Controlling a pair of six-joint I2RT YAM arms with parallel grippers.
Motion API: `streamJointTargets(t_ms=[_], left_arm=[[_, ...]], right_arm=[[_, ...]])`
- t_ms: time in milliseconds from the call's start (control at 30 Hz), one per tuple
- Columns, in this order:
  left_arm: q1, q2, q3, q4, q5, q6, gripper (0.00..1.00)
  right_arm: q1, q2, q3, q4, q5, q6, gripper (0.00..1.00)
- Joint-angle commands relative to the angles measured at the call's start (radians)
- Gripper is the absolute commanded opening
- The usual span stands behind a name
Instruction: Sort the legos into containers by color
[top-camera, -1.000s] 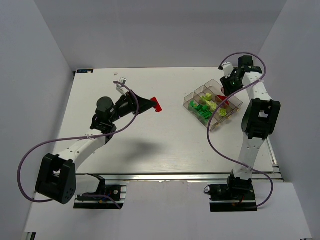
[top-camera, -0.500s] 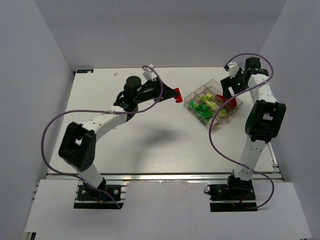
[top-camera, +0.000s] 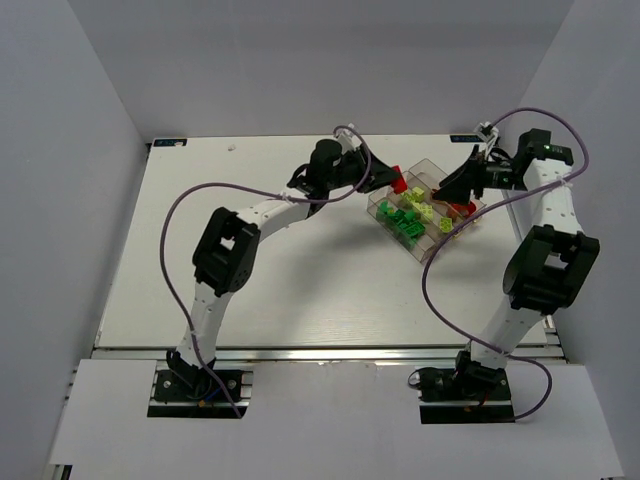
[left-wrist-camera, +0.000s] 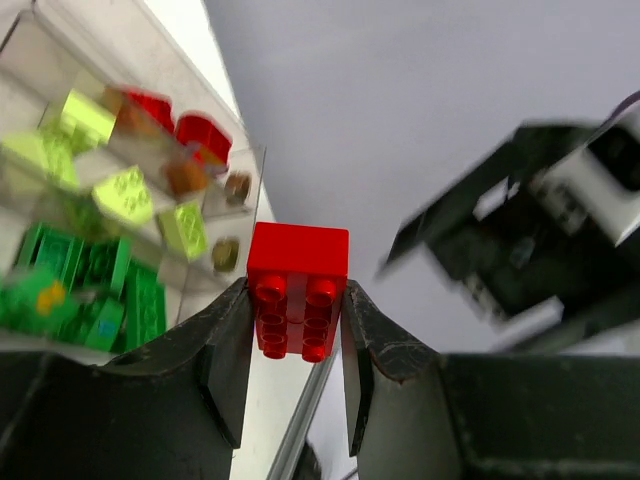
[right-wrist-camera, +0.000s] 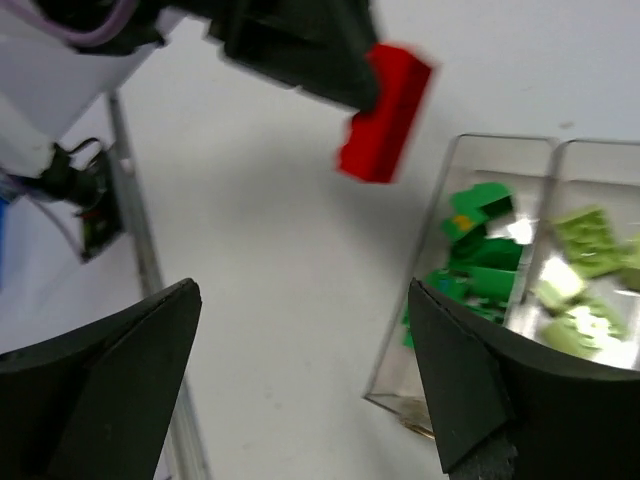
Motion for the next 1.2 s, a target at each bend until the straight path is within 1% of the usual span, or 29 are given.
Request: streamJointTargets(t_ms=[0, 33, 67, 100, 133, 167, 200, 233, 267, 300, 333, 367, 400, 533, 600, 633, 700, 767, 967, 1067, 1100, 1167], left_arm=[[-0.006, 0.065, 0.186, -0.045, -0.057, -0.036, 0.00], [-0.009, 0.091, 0.220, -0.062, -0.070, -0.040, 0.00], [-0.009, 0.114, 0.249, -0.067, -0.077, -0.066, 0.00], [-0.012, 0.150, 0.268, -0.056, -0.080, -0.081, 0.00], [-0.015, 0.161, 0.281, -0.030, -0.095, -0.101, 0.00], [-0.017, 0.165, 0.285, -0.032, -0.112, -0.126, 0.00], [-0.021, 0.168, 0.283, -0.033, -0.124, -0.131, 0.00], [-0.026, 0.168, 0.282, -0.042, -0.138, -0.135, 0.00], [-0.027, 0.167, 0.280, -0.051, -0.162, -0.134, 0.00], [-0.029, 0.164, 0.279, -0.059, -0.170, -0.134, 0.00], [-0.032, 0.158, 0.272, -0.062, -0.178, -0.134, 0.00], [-0.032, 0.153, 0.269, -0.065, -0.188, -0.137, 0.00], [-0.033, 0.148, 0.266, -0.071, -0.192, -0.137, 0.00], [-0.040, 0.128, 0.245, -0.081, -0.204, -0.140, 0.00], [-0.041, 0.113, 0.222, -0.073, -0.204, -0.149, 0.00], [-0.043, 0.105, 0.211, -0.068, -0.205, -0.151, 0.00], [-0.043, 0.087, 0.179, -0.055, -0.210, -0.157, 0.00], [-0.043, 0.075, 0.160, -0.049, -0.215, -0.160, 0.00], [-0.046, 0.049, 0.113, -0.024, -0.207, -0.174, 0.00], [-0.046, 0.039, 0.107, -0.021, -0.205, -0.174, 0.00], [-0.046, 0.041, 0.107, -0.021, -0.205, -0.174, 0.00], [-0.046, 0.041, 0.110, -0.019, -0.207, -0.177, 0.00]], right_arm=[[0.022, -0.023, -0.050, -0.174, -0.126, -0.034, 0.89], [0.022, -0.046, -0.087, 0.050, -0.083, 0.091, 0.89], [0.022, -0.115, -0.137, 0.199, 0.042, 0.247, 0.89], [0.022, -0.152, -0.236, 0.313, 0.075, 0.391, 0.89], [0.025, -0.184, -0.272, 0.431, 0.102, 0.396, 0.89], [0.034, -0.241, -0.303, 0.493, 0.160, 0.416, 0.89], [0.058, -0.266, -0.346, 0.535, 0.184, 0.439, 0.89], [0.074, -0.283, -0.355, 0.559, 0.220, 0.443, 0.89], [0.097, -0.315, -0.365, 0.616, 0.339, 0.453, 0.89], [0.143, -0.329, -0.378, 0.644, 0.410, 0.486, 0.89], [0.161, -0.339, -0.388, 0.674, 0.476, 0.503, 0.89], [0.190, -0.356, -0.395, 0.734, 0.570, 0.523, 0.89], [0.204, -0.359, -0.404, 0.760, 0.604, 0.540, 0.89], [0.244, -0.320, -0.363, 0.762, 0.659, 0.555, 0.89], [0.305, -0.272, -0.333, 0.739, 0.753, 0.565, 0.89], [0.316, -0.257, -0.314, 0.726, 0.800, 0.568, 0.90], [0.323, -0.215, -0.267, 0.706, 0.816, 0.581, 0.89], [0.330, -0.197, -0.253, 0.712, 0.848, 0.582, 0.89], [0.347, -0.133, -0.227, 0.701, 0.854, 0.562, 0.88], [0.355, -0.102, -0.208, 0.678, 0.847, 0.546, 0.81], [0.358, -0.094, -0.205, 0.672, 0.845, 0.543, 0.76], [0.361, -0.077, -0.201, 0.653, 0.831, 0.533, 0.72]])
